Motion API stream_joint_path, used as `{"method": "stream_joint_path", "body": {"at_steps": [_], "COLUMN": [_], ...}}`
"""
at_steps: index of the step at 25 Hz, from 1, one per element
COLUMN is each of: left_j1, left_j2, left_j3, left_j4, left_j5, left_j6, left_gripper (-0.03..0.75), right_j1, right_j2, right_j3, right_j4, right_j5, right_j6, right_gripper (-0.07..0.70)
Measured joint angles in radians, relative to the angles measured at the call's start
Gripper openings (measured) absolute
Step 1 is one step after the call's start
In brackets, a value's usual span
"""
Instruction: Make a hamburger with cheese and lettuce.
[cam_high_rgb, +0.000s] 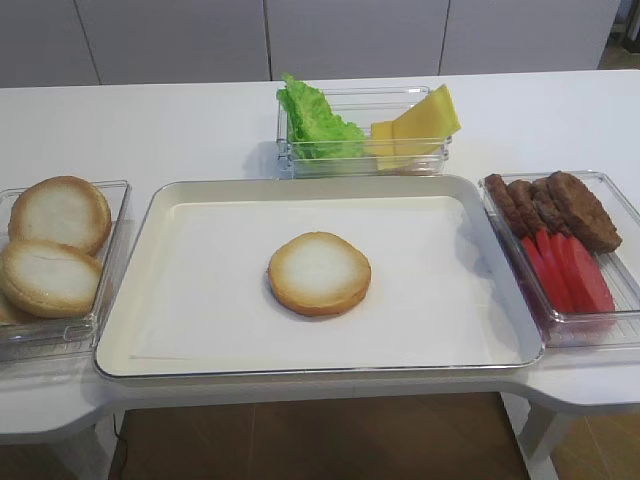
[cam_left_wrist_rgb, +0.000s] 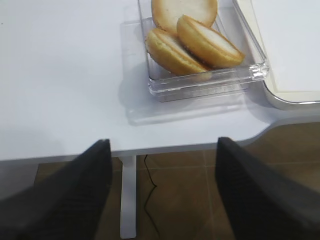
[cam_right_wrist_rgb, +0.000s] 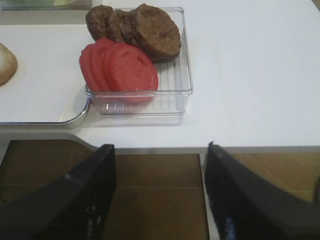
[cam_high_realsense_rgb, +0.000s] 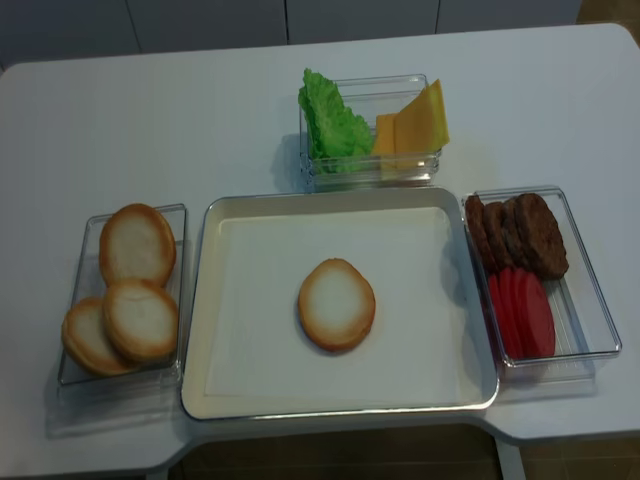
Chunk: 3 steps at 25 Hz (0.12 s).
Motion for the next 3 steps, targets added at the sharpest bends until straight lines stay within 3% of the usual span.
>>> {"method": "stream_joint_path", "body": {"at_steps": [3], "left_j1": [0.000], "left_j2": [0.000], "left_j3": [0.000], "left_j4": [-0.002], "left_j5": [0.000], "left_j6": [0.000], "left_gripper": [0.479], "right_j1": [0.000], "right_j2": [0.000], "right_j3": [0.000], "right_j4": [0.000], "right_j5": [0.000], "right_j6": [0.000], "right_gripper": [0.444]}}
